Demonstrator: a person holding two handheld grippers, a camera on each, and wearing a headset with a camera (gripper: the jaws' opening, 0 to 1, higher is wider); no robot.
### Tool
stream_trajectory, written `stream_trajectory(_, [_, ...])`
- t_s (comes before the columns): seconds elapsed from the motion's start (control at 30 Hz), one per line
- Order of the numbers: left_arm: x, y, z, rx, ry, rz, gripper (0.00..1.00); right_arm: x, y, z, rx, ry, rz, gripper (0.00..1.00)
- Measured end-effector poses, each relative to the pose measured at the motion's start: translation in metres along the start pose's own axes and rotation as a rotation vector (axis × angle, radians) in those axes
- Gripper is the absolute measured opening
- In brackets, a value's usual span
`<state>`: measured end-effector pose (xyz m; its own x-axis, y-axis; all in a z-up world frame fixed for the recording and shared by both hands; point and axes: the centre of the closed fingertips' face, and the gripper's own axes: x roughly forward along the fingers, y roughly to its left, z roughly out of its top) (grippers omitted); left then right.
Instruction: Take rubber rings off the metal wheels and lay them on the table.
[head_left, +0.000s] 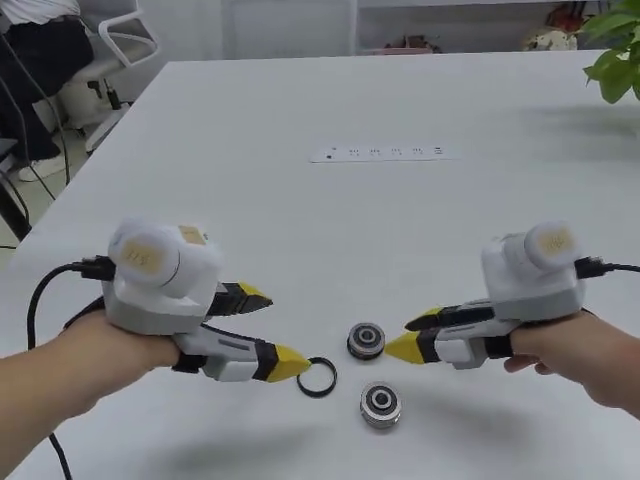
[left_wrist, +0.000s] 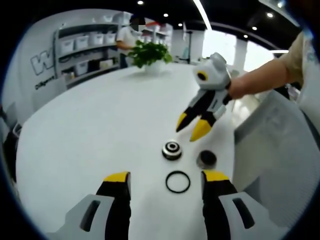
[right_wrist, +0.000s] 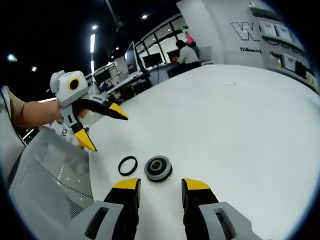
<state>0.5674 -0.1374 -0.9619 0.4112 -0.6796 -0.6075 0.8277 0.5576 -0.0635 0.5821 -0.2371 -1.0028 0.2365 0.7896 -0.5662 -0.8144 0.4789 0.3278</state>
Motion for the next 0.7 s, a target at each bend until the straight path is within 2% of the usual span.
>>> stream_trajectory(0.27, [0.015, -0.004, 0.005, -0.003, 0.001, -0.022, 0.55, 0.006, 0.000, -0.003, -0.075, 0.005, -0.007, 0.29])
stream_trajectory(0.7, [0.037, -0.007, 0.008, 0.017, 0.020, -0.051, 0.51, 0.018, 0.001, -0.005, -0.126, -0.001, 0.000, 0.25])
